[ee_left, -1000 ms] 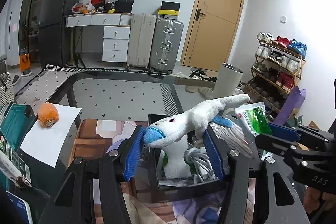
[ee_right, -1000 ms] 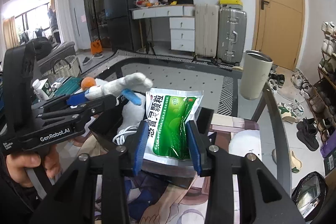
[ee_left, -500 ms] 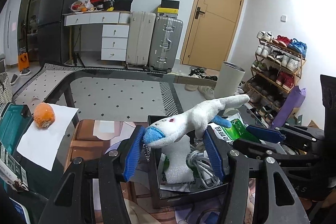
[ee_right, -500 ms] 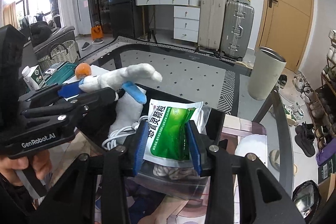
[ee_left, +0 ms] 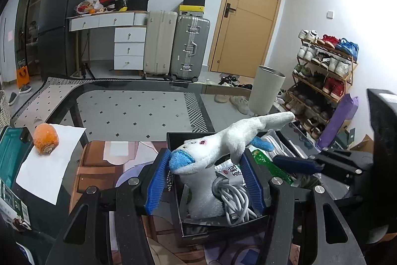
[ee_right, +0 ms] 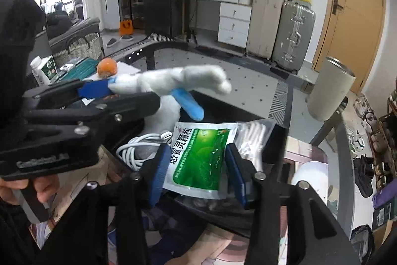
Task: Organize soft objects
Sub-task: 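Open both tools to drop the plush toy and sachet into the box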
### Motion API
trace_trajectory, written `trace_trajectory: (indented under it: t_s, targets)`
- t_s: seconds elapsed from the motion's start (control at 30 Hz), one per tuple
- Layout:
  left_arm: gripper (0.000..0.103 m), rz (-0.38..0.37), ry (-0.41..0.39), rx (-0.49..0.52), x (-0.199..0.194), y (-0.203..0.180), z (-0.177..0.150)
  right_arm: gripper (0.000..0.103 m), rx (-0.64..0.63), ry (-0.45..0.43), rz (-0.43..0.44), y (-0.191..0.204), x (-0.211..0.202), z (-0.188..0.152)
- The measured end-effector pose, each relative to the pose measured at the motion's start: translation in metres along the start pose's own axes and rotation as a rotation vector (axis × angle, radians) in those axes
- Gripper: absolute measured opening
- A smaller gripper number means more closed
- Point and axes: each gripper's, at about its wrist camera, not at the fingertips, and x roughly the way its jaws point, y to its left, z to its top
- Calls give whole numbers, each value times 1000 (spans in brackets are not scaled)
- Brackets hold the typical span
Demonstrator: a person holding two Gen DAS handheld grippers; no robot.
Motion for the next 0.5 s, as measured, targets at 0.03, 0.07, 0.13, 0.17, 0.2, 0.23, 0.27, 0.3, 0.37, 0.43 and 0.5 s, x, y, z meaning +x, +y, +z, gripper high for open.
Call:
trace_trajectory:
  t_s: [0.03, 0.07, 0.13, 0.17, 0.2, 0.23, 0.27, 0.3, 0.37, 0.43, 0.5]
  targets:
    - [57, -2, 2, 3, 1, -1, 0, 51, 6, -10, -3, -1, -4, -1]
    - [57, -3, 7, 9, 2, -2, 0, 52, 10, -19, -6, -3, -9, -2]
    - [57, -2, 18, 26, 5, -5, -2, 60, 4, -29, -20, -3, -17, -4]
    - [57, -3, 24, 38, 7, -7, -3, 60, -4, -35, -24, -2, -21, -5]
    - [58, -7, 34, 52, 9, -9, -4, 60, -15, -46, -29, -2, -26, -6]
    - [58, -8, 37, 63, 10, -11, -5, 60, -23, -54, -37, -2, -31, -8]
    - [59, 2, 33, 78, 11, -14, -7, 60, -24, -55, -41, -3, -33, -8]
    - [59, 14, 36, 96, 12, -17, -7, 60, -20, -55, -47, -5, -35, -9]
    - [61, 27, 43, 123, 14, -22, -9, 60, -9, -52, -55, -7, -35, -11]
    - [62, 17, 60, 128, 15, -24, -10, 60, 3, -46, -63, -10, -35, -11]
    - [63, 9, 80, 128, 17, -26, -11, 60, 15, -48, -63, -12, -37, -13]
